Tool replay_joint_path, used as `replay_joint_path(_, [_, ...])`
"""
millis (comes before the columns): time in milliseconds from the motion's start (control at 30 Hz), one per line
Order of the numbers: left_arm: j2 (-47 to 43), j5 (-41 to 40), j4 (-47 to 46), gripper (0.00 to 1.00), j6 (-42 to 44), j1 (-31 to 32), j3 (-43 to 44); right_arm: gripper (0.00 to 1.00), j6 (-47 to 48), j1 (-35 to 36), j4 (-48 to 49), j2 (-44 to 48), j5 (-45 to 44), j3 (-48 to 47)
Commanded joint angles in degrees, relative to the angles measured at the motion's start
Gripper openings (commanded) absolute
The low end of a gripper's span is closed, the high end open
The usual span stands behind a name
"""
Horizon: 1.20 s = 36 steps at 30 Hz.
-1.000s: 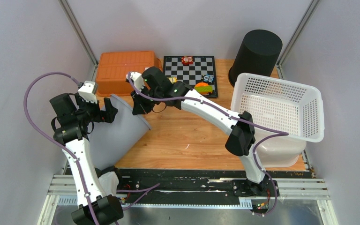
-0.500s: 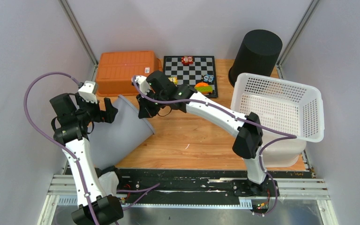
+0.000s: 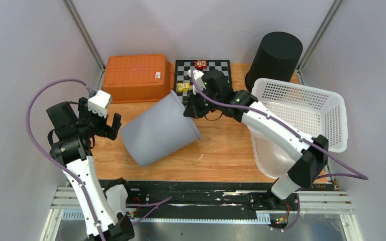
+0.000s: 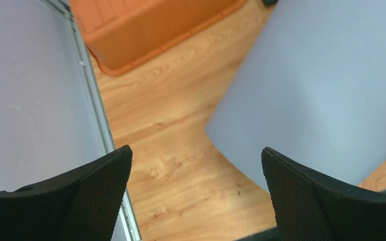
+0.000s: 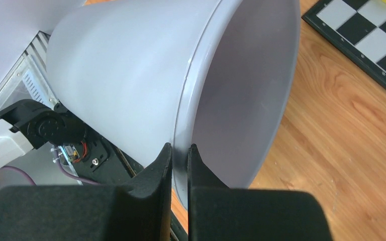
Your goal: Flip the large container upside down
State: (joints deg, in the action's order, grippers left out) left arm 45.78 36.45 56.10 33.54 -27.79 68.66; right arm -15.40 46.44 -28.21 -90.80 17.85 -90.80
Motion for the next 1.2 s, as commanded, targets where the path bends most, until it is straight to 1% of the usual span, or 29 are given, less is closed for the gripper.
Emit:
replay_joint_path(0, [1.42,-1.01,10.72,1.00,12.71,-0.25,-2.30,0.02,-1.92,-0.03,3.03,3.95,-1.99,5.08])
replay_joint_path(100, [2.50,-2.41,14.14,1.00,18.33,-0.23,-3.85,0.02,-2.49,-0.41,3.33,5.35,-3.29,6.74])
replay_joint_path(167, [2.98,-4.08,14.65,1.00,19.91,-0.20,-4.57,0.02,-3.25,-0.99,3.32,5.78,-3.36,7.08])
replay_joint_path(333, [3.96,-8.99,12.74,1.00,19.73,-0.25,-6.00,0.02,-4.85,-2.44,3.84,6.01,-3.55,8.40])
replay_joint_path(433, [5.10,-8.54,13.16,1.00,20.39,-0.19,-6.70,0.02,-5.45,-3.07,4.12,6.14,-3.50,8.72])
replay_joint_path(500, [6.34,-6.30,13.03,1.00,20.03,-0.19,-6.89,0.02,-5.49,-3.39,4.28,6.32,-3.67,8.81])
replay_joint_path(600, [8.86,-1.12,10.73,1.00,16.55,-0.31,-7.34,0.02,-5.49,-4.21,4.66,6.63,-3.70,9.08])
replay_joint_path(767, [15.82,6.96,11.22,1.00,14.57,-0.25,-5.44,0.02,-6.33,-5.78,6.07,7.21,-2.88,10.52])
replay_joint_path(867, [18.77,10.35,12.45,1.00,15.09,-0.31,-3.97,0.02,-6.54,-5.97,6.69,7.41,-2.56,11.19])
replay_joint_path(1033, [19.17,17.46,14.77,1.00,17.80,-0.31,-3.47,0.02,-7.03,-6.07,7.18,6.75,-1.99,11.35])
replay_joint_path(1167, [19.70,21.11,17.15,1.00,20.44,-0.30,-3.03,0.02,-7.30,-6.12,7.20,6.02,-1.61,11.11])
